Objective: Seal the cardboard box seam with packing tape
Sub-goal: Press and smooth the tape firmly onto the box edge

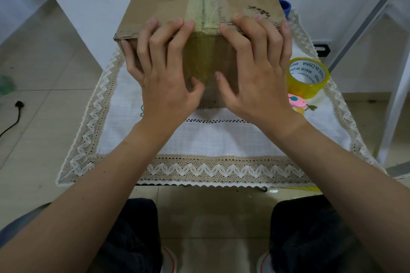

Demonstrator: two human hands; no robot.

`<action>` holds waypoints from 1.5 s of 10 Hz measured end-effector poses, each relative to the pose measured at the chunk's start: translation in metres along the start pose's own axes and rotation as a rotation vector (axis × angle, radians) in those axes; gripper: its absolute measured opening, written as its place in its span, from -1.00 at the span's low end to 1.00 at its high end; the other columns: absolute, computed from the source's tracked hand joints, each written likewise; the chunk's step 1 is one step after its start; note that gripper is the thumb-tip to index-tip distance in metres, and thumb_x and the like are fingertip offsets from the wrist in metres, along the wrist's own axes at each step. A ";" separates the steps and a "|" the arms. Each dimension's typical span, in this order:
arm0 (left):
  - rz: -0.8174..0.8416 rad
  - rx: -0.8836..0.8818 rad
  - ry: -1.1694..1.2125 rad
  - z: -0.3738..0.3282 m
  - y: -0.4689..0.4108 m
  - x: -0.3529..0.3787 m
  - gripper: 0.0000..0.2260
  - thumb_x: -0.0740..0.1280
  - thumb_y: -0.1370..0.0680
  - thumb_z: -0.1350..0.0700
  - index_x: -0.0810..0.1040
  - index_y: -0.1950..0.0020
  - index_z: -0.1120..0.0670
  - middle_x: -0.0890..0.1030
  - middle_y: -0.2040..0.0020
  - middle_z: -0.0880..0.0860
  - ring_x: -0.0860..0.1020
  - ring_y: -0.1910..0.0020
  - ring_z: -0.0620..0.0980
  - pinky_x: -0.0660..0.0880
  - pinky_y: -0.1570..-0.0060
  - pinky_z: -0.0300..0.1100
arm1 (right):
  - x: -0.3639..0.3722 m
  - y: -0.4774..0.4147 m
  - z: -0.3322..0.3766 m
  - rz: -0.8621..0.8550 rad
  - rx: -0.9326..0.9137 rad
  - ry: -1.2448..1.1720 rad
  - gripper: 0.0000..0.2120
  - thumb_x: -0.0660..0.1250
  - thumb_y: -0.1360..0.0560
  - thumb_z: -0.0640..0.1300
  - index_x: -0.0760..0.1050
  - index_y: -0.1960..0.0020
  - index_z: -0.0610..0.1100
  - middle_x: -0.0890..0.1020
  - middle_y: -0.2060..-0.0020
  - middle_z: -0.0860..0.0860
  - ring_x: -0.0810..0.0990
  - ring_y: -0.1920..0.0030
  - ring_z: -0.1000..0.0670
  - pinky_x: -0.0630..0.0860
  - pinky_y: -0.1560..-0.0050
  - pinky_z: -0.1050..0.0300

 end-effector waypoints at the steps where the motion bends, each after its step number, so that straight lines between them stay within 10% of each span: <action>1: -0.001 0.002 0.006 0.002 0.000 0.000 -0.25 0.43 -0.29 0.14 0.43 -0.52 0.08 0.48 -0.44 0.09 0.27 -0.57 0.18 -0.03 -0.51 0.46 | 0.000 0.000 -0.001 -0.006 -0.006 0.001 -0.39 0.41 -0.49 0.07 0.46 -0.48 -0.12 0.48 -0.46 -0.11 0.36 -0.51 -0.21 0.03 -0.62 -0.29; 10: -0.027 0.005 0.012 0.007 0.001 0.006 -0.36 0.46 -0.41 0.04 0.45 -0.49 0.07 0.50 -0.42 0.09 0.26 -0.54 0.13 0.03 -0.48 0.47 | 0.000 -0.001 0.001 -0.033 0.018 0.026 -0.45 0.41 -0.51 0.07 0.49 -0.45 -0.08 0.51 -0.43 -0.07 0.41 -0.48 -0.19 0.07 -0.61 -0.25; 12: -0.052 0.046 -0.018 0.018 0.002 0.013 -0.40 0.38 -0.58 -0.27 0.39 -0.53 -0.01 0.35 -0.45 -0.07 0.22 -0.52 0.05 0.17 -0.40 0.50 | 0.011 -0.013 0.007 -0.143 0.100 0.066 -0.59 0.35 -0.59 0.21 0.57 -0.27 -0.05 0.61 -0.27 -0.05 0.34 -0.29 -0.09 0.28 -0.40 -0.23; 15: 0.123 0.108 -0.162 0.028 0.004 0.004 0.05 0.55 -0.25 -0.38 0.21 -0.62 -0.05 0.17 -0.53 -0.07 0.13 -0.57 0.06 0.14 -0.47 0.38 | 0.021 0.002 -0.004 0.019 -0.053 0.209 0.00 0.48 -0.28 0.42 0.21 -0.52 -0.04 0.45 -0.49 -0.14 0.26 -0.52 -0.20 0.09 -0.57 -0.38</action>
Point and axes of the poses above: each hand's wrist, its own y-axis away from the middle knuckle, its own x-axis out of the palm, z = x × y, the point moved 1 cm from there along -y, towards the middle knuckle
